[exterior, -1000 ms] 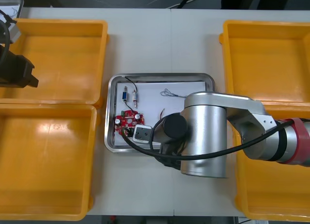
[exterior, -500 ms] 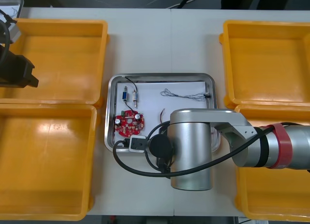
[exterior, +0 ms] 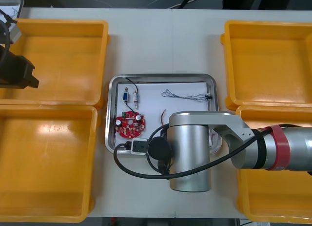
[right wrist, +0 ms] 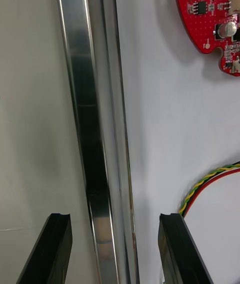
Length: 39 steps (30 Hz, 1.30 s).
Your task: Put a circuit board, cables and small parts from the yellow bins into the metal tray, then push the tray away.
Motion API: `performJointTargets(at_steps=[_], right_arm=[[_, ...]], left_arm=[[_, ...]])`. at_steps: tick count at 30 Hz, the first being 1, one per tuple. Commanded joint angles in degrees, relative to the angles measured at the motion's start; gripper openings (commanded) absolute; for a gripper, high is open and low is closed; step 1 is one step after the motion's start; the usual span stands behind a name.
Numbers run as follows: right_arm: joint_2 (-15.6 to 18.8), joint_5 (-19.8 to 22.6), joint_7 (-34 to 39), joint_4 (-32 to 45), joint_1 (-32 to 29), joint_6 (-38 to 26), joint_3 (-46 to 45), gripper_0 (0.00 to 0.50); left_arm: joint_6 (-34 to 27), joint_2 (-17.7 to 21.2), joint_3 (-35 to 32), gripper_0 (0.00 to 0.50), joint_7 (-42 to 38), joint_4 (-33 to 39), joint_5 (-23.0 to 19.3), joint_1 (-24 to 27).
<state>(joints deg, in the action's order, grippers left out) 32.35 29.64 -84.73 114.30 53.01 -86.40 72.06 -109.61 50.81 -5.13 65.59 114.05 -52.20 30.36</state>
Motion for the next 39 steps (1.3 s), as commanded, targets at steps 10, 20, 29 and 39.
performJointTargets(at_steps=[10, 20, 29, 39], right_arm=[[-3.0, -0.6, -3.3, -1.5, 2.0, 0.7, 1.5, 0.500], [-2.9, -0.6, -4.2, -1.5, 2.0, 1.0, 1.8, 0.445], [-2.9, -0.4, -4.3, -1.5, 2.0, 1.0, 1.9, 0.015], [-2.2, -2.4, -4.6, -1.5, 2.2, 1.1, 1.9, 0.000]], left_arm=[[-0.4, 0.5, -0.8, 0.500, 5.4, 1.8, 0.5, -0.9], [-0.4, 0.5, -0.8, 0.500, 5.4, 1.8, 0.5, -0.9], [-0.4, 0.5, -0.8, 0.500, 5.4, 1.8, 0.5, -0.9], [-0.4, 0.5, -0.8, 0.500, 5.4, 1.8, 0.5, -0.9]])
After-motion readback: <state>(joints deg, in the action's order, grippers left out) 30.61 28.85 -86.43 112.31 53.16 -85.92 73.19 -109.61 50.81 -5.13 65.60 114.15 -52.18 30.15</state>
